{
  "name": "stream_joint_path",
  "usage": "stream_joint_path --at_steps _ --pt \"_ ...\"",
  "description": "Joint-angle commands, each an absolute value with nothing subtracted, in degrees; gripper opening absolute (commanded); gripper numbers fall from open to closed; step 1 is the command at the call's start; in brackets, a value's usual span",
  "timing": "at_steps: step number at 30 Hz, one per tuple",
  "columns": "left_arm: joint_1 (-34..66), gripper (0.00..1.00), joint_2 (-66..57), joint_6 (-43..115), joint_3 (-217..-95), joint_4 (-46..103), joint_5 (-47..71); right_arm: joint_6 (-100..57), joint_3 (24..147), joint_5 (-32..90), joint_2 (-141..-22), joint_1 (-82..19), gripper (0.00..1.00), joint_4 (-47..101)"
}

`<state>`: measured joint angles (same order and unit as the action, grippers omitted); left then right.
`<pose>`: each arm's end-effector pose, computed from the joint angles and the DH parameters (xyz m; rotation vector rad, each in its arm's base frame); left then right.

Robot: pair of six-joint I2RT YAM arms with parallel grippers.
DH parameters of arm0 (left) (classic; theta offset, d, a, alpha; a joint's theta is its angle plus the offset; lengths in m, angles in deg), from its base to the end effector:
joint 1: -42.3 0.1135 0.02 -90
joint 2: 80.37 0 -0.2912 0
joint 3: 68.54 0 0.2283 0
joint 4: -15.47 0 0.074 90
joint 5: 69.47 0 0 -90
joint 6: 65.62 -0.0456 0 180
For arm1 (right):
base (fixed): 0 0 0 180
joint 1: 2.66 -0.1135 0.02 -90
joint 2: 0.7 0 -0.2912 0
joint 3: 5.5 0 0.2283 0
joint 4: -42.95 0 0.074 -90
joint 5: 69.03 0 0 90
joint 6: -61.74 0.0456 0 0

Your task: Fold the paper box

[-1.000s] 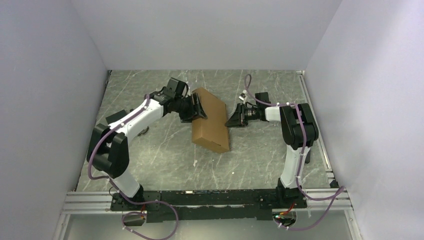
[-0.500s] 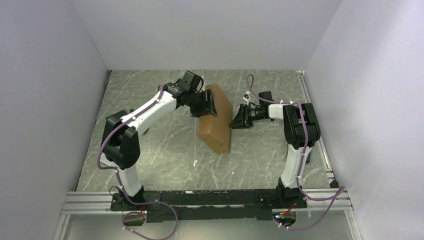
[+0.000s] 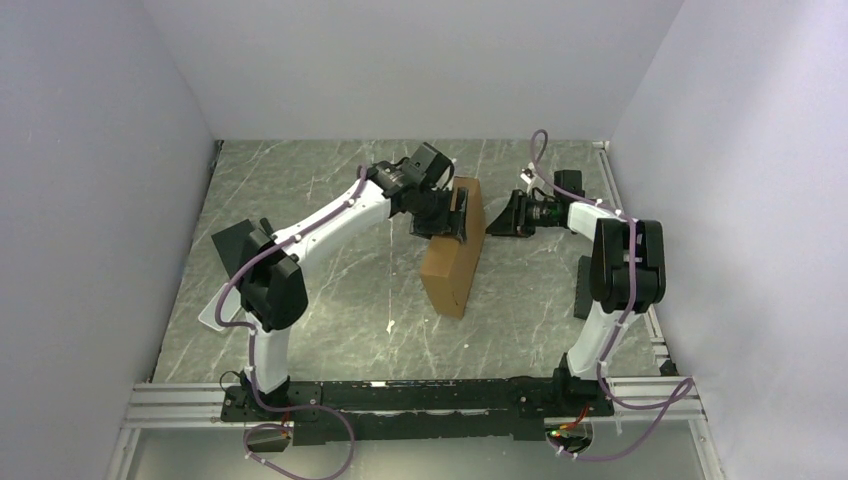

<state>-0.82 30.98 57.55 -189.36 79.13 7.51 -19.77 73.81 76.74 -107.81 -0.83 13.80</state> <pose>0.2999 -0.2949 0.3262 0.3310 2.6623 -0.7756 0.3630 0.0261 0.2018 -0.1552 2.3611 1.2751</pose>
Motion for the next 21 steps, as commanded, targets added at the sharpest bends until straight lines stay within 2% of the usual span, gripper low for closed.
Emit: stream_joint_path --at_steps 1,8,15,18,21 --pt "-2.28 0.75 30.69 56.28 -192.67 81.31 8.84 -21.14 74.95 76.74 -104.94 0.27 0.37 14.09" --pt "-3.54 0.84 29.38 56.63 -191.73 77.95 4.17 -21.60 75.03 76.46 -103.09 2.25 0.33 13.51" --pt "-3.43 0.89 25.93 57.94 -186.25 70.32 -2.01 -21.95 74.88 80.00 -96.42 4.81 0.35 12.75" --pt "-2.96 0.89 23.82 58.97 -182.94 66.19 -3.42 -21.85 74.06 83.25 -90.31 5.16 0.51 13.75" --pt "-2.15 0.90 21.43 60.13 -178.86 61.51 -5.04 -17.39 70.71 85.75 -83.89 4.88 0.73 19.09"
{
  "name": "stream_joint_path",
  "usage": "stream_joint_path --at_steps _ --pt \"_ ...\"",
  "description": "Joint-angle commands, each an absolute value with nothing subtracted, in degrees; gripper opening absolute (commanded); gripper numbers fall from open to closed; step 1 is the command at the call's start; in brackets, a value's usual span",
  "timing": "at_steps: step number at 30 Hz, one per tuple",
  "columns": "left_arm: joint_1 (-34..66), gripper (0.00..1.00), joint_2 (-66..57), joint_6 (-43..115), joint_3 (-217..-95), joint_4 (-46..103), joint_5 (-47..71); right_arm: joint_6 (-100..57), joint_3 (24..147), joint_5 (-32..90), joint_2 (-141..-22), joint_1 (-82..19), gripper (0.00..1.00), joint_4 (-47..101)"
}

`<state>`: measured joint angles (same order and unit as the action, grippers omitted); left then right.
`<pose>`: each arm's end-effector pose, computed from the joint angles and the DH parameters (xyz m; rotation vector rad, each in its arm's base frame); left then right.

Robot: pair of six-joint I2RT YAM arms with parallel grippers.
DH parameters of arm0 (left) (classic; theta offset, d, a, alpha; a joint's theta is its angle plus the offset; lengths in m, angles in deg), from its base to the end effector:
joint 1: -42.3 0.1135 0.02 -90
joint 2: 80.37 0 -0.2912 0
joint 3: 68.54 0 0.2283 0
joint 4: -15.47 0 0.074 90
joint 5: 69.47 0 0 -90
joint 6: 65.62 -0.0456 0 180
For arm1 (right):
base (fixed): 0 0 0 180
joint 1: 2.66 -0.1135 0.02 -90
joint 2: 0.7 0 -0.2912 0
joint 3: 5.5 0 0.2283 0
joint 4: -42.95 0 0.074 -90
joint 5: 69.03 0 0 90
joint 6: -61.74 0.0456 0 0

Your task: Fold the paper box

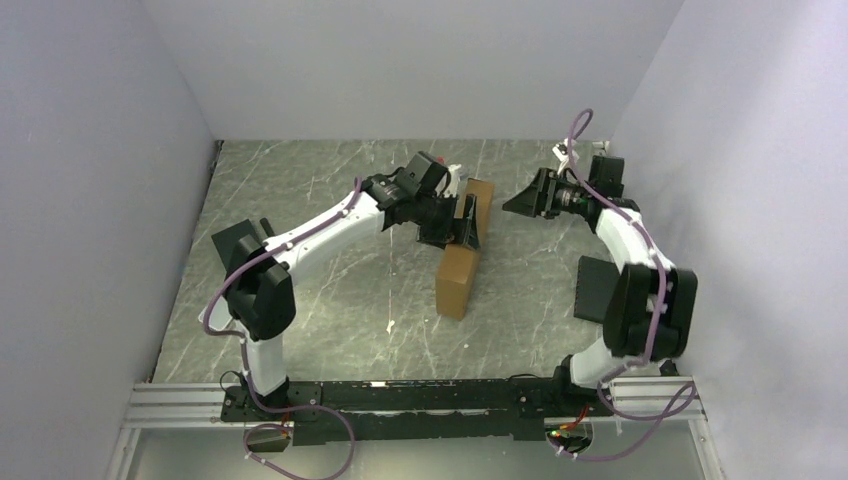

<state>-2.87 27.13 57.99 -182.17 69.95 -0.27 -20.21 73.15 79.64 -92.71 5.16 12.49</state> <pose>0.2790 -0.3037 0.3285 0.4462 2.5901 -1.0048 0.3251 -0.0053 0.2841 -0.2071 2.1353 1.1742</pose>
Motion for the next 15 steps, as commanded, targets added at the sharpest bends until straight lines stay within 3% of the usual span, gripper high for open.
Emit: stream_joint_path --at_steps 1,5,10,15 --pt "-1.77 0.90 20.74 60.55 -177.63 60.13 -5.72 -15.92 69.96 86.04 -82.36 4.53 0.79 20.30" --pt "-1.31 0.90 20.21 61.65 -175.49 58.07 -7.62 -16.49 70.73 81.12 -80.75 -0.27 0.87 17.01" --pt "-1.33 0.88 20.83 62.54 -174.93 57.46 -8.55 -19.65 73.60 68.43 -83.74 -5.55 0.87 10.44" --pt "-1.36 0.83 20.95 62.96 -174.49 57.09 -9.19 -21.67 74.02 62.77 -86.22 -6.43 0.81 7.53"
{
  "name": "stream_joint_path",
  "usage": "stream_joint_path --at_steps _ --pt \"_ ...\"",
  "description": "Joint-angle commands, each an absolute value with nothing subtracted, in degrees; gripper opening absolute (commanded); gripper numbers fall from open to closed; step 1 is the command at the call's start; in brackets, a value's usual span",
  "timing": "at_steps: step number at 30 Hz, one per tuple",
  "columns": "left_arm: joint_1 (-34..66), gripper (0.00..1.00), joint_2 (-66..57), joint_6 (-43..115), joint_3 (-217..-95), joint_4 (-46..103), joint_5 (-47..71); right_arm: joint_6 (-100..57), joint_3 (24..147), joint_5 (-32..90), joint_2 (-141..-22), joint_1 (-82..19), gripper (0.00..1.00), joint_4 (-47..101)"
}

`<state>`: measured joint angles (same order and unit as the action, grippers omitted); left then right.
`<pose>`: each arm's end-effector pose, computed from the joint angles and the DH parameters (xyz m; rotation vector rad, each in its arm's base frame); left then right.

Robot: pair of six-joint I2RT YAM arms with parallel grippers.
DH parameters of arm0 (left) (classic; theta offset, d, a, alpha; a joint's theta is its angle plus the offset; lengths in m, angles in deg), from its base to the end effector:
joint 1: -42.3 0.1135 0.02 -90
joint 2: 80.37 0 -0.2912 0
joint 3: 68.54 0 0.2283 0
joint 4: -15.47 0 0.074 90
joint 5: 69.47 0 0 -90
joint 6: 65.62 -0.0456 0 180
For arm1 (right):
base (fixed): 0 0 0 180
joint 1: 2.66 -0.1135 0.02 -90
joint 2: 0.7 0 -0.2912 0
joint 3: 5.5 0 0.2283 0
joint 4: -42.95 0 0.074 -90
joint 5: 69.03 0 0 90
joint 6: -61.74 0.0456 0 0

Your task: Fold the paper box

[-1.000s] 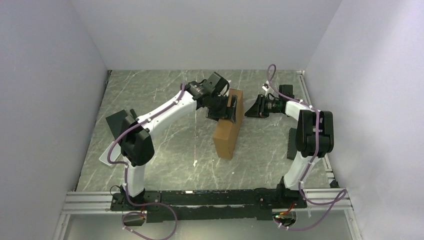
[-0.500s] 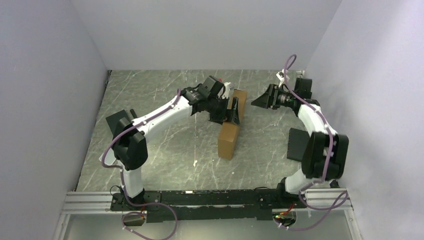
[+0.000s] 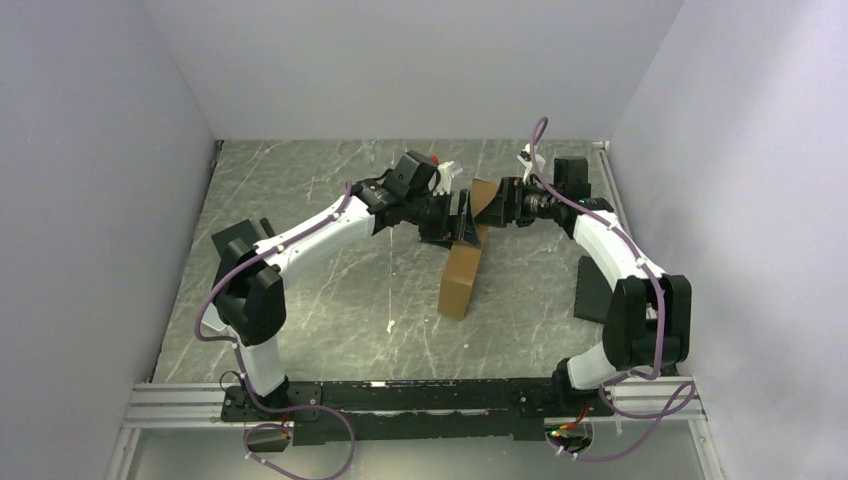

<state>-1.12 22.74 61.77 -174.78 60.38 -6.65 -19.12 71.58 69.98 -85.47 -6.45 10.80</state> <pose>0.2758 -0.2897 0.3332 0.4064 2.5122 -1.1997 0.2966 0.0541 0.3064 -0.3568 2.1631 1.0841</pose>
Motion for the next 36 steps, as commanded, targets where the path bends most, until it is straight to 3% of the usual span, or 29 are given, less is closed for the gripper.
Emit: stream_joint_path --at_steps 1,5,8,13,18,23,26,30,36 --pt "-1.34 0.83 21.04 62.97 -174.49 57.10 -9.35 -22.12 73.88 62.03 -86.38 -6.31 0.79 7.20" --pt "-1.30 0.83 20.03 63.10 -173.79 56.39 -9.52 -24.29 72.94 61.87 -86.16 -4.46 0.62 5.42" --pt "-0.92 0.86 17.92 63.27 -171.98 54.40 -8.76 -27.03 72.87 63.36 -86.37 -2.27 0.55 3.04" --pt "2.10 0.88 12.50 65.87 -163.34 46.68 -8.47 -30.94 70.82 64.07 -85.83 -1.06 0.53 0.92" --pt "8.46 0.89 6.48 71.92 -147.17 35.75 -8.68 -31.94 69.65 63.33 -84.47 0.43 0.53 1.57" --pt "11.60 0.88 7.02 77.05 -136.32 24.25 -10.11 -32.89 69.09 64.27 -85.17 1.47 0.52 1.27" --pt "11.62 0.81 11.78 78.01 -135.86 23.38 -8.74 -33.10 69.10 64.26 -84.96 1.52 0.52 1.20" --pt "11.59 0.60 18.15 77.73 -137.65 24.84 -7.22 -33.41 68.18 63.92 -84.44 1.95 0.53 1.31" --pt "9.56 0.56 25.49 75.89 -142.47 27.72 -9.59 -36.23 66.75 62.60 -84.58 3.47 0.49 -1.15"
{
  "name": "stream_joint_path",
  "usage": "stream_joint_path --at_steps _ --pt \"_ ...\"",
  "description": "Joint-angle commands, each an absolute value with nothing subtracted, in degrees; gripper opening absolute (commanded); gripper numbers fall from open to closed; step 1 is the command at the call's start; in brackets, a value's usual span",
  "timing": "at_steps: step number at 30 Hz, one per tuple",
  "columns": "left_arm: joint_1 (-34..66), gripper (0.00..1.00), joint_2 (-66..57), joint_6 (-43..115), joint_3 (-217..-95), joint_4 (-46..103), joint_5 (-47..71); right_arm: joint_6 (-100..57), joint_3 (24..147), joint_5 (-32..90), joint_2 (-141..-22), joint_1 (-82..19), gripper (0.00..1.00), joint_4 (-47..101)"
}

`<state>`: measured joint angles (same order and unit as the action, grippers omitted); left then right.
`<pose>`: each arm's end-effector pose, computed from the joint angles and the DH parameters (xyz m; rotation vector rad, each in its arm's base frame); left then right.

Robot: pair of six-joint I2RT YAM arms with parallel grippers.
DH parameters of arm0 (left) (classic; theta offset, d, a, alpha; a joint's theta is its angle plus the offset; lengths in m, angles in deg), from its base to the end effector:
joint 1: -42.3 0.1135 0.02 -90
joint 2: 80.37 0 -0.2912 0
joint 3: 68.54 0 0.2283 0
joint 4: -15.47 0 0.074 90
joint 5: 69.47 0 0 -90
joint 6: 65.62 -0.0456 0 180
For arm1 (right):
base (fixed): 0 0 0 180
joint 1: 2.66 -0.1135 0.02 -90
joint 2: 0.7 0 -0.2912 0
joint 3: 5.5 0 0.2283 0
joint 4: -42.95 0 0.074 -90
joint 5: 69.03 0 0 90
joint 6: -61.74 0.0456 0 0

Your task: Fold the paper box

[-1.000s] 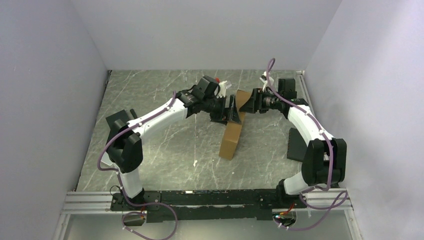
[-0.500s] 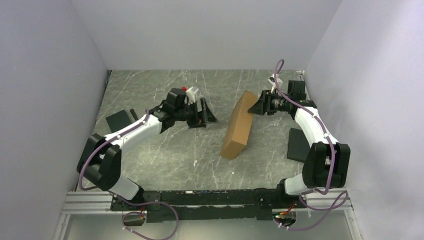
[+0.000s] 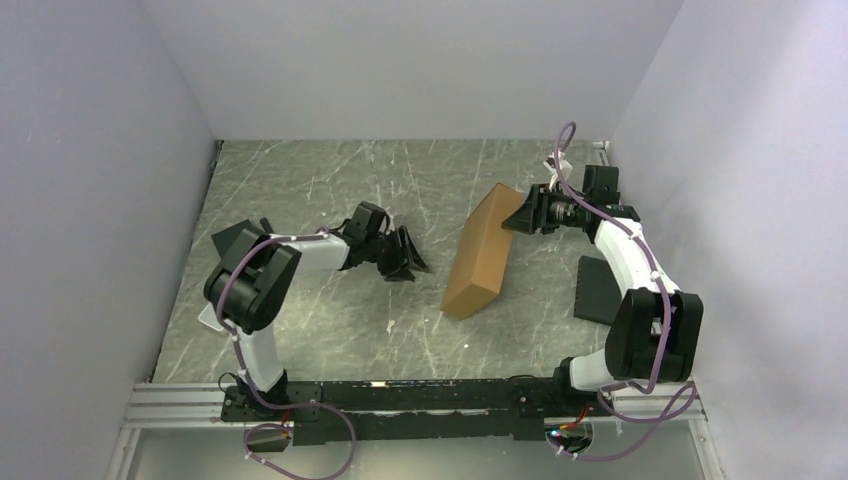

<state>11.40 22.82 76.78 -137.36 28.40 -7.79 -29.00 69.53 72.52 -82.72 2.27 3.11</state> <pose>0.2912 -0.1995 0.1842 -0.2376 2.6528 -1.1882 0.2783 0.0118 0.2994 -0.3347 2.1818 1.0032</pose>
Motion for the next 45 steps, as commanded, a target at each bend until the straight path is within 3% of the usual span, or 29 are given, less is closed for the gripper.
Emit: stream_joint_path --at_steps 1,9,21,38,45 --pt "9.04 0.55 26.85 75.47 -143.62 28.48 -9.96 -36.67 66.73 62.44 -84.49 3.91 0.49 -1.54" --pt "6.19 0.54 33.13 75.14 -147.38 29.13 -11.61 -41.03 65.82 59.53 -85.51 5.61 0.49 -4.18" --pt "5.78 0.52 31.70 77.46 -144.05 24.03 -14.80 -44.20 66.89 57.08 -91.72 5.61 0.51 -6.29" --pt "5.52 0.52 32.55 79.31 -141.70 19.03 -15.60 -47.36 62.74 51.81 -82.78 8.75 0.52 -8.04" --pt "4.86 0.52 34.08 79.23 -143.83 19.48 -15.88 -47.95 63.27 52.66 -87.02 8.77 0.52 -8.12"
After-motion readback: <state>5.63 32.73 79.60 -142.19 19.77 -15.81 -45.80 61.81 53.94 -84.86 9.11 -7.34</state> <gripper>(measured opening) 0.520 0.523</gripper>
